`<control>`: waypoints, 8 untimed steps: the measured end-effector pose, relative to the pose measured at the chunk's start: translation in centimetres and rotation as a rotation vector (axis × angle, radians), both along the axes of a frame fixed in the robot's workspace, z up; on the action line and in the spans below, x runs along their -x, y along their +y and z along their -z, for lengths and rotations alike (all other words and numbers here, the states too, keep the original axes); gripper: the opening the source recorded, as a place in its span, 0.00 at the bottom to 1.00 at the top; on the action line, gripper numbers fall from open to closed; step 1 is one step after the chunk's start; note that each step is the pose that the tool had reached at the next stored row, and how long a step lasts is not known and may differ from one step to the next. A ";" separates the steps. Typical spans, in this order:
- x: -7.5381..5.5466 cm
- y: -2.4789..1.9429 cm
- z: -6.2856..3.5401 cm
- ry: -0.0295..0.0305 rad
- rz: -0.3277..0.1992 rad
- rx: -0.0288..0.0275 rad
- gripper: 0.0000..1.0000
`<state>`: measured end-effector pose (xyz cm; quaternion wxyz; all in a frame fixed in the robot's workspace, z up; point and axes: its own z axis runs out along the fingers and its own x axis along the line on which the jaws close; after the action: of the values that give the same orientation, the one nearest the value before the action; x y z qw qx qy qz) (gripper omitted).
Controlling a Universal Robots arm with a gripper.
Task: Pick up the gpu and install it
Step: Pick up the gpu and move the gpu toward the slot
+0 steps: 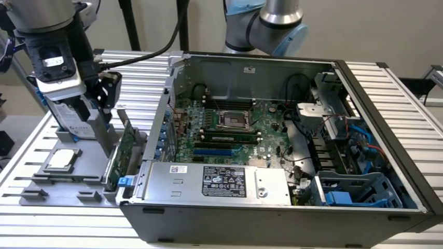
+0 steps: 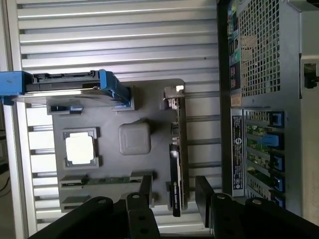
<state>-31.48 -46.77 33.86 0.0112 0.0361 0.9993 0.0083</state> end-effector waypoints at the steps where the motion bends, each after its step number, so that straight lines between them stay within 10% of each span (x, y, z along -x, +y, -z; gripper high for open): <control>1: 0.0 -0.01 0.18 -0.0001 0.000 0.0000 0.48; 8: 0.0 -0.01 1.46 0.0000 0.000 0.0000 0.48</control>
<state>-31.47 -46.78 32.40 0.0112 0.0360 0.9993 0.0083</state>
